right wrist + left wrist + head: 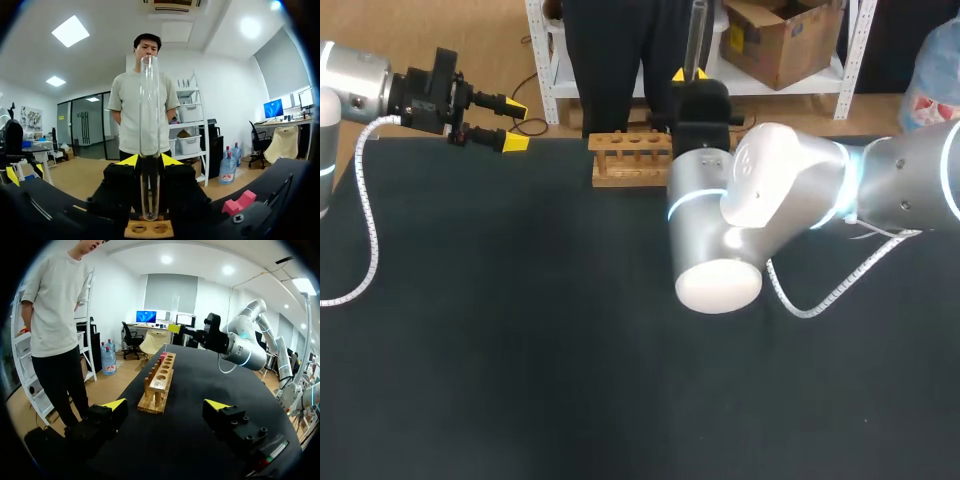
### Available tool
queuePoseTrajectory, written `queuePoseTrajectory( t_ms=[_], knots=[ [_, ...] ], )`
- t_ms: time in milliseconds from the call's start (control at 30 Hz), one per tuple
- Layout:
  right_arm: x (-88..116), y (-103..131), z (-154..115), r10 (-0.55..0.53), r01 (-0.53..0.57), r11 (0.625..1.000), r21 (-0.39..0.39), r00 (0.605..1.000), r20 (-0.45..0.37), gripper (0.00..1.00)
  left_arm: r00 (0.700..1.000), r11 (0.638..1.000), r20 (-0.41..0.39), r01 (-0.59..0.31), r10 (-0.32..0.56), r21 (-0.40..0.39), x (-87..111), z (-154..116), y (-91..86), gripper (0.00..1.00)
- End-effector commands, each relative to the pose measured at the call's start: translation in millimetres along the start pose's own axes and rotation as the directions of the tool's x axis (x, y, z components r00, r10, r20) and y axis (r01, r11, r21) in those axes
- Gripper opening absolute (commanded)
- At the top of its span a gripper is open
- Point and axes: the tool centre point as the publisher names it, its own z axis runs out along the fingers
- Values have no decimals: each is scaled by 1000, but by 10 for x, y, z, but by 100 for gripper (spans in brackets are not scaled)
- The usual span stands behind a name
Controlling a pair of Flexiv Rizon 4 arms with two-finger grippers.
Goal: Grasp the test tube, adjust it, and insert it.
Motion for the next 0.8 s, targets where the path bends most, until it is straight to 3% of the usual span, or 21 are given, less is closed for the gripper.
queuePoseTrajectory(
  t_ms=[33, 400, 800],
  knots=[
    [-6, -75, -5, -1, 0, 995, -101, 1000, -5, 0, 1000, 1000, 1, -2, 2, -8, 3, 2, -30, 100],
    [48, -181, -35, -18, 16, 996, -91, 999, -27, 0, 1000, 1000, 1, -2, 2, -8, 3, 2, -30, 100],
    [144, -146, -53, -17, 12, 995, -101, 999, -47, 0, 1000, 1000, 1, -2, 2, -8, 3, 2, -30, 100]
  ],
)
